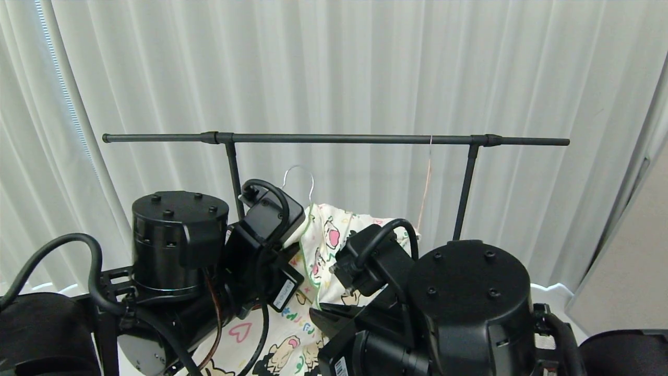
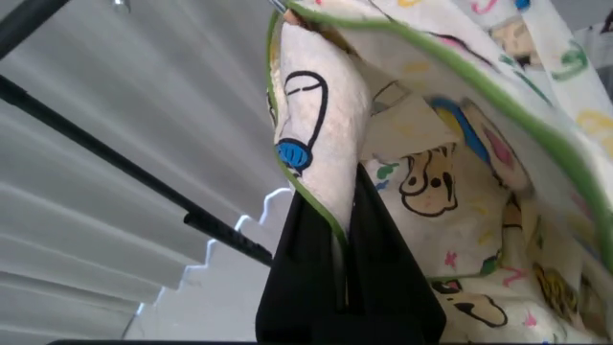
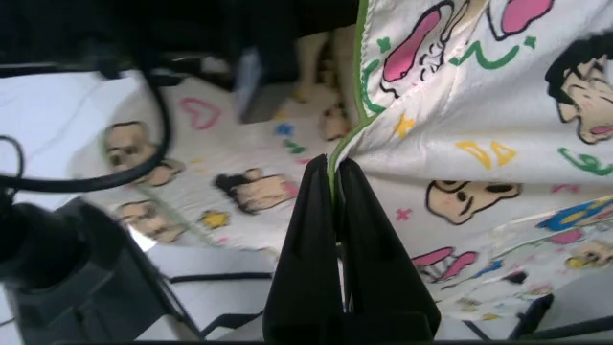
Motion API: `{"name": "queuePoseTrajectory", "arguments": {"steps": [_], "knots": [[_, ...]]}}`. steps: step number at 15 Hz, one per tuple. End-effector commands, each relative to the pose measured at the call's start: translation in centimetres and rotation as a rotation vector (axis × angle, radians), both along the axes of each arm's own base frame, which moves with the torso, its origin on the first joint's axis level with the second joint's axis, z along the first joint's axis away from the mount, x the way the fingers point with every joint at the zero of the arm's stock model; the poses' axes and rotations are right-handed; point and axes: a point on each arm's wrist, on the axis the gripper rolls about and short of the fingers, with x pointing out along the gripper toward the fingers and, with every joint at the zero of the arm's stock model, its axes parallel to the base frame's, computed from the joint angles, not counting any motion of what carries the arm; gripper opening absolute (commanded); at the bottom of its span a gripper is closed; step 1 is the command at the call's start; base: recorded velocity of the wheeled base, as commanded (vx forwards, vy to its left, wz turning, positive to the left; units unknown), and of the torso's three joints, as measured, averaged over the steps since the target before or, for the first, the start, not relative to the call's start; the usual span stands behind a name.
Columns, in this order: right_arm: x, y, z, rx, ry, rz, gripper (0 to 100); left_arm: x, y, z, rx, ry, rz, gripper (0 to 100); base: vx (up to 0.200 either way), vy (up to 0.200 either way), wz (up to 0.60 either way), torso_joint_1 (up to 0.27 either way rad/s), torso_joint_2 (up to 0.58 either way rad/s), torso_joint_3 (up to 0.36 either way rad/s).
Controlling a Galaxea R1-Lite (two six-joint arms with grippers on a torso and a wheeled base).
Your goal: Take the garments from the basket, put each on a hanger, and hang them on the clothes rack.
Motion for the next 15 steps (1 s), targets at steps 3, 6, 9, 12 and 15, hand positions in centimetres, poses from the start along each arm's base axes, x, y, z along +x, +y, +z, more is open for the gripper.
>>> {"name": "queuePoseTrajectory", "arguments": {"steps": [3, 6, 9, 12, 15], "knots": [[-0.3, 0.1, 0.2, 0.014, -0.003, 0.013, 0, 0.3, -0.2, -0.7, 0.016, 0.019, 0.003, 0, 0.000, 0.000, 0.00, 0.000, 0.00, 0.000], [-0.1, -0.2, 0.4, 0.018, -0.005, 0.004, 0, 0.3, -0.2, -0.6, 0.014, 0.017, 0.003, 0, 0.000, 0.000, 0.00, 0.000, 0.00, 0.000], [3.0, -2.6, 0.4, 0.011, -0.005, -0.113, 0, 0.1, 0.0, -0.2, 0.004, 0.005, 0.003, 0, 0.000, 0.000, 0.00, 0.000, 0.00, 0.000], [6.4, -5.3, 1.0, 0.029, -0.010, -0.238, 0, -0.2, 0.2, 0.1, -0.005, -0.004, 0.004, 0, 0.000, 0.000, 0.00, 0.000, 0.00, 0.000], [8.1, -7.9, 0.6, 0.018, 0.010, -0.289, 0, -0.5, 0.4, 0.6, -0.022, -0.020, -0.003, 0, 0.000, 0.000, 0.00, 0.000, 0.00, 0.000]]}}
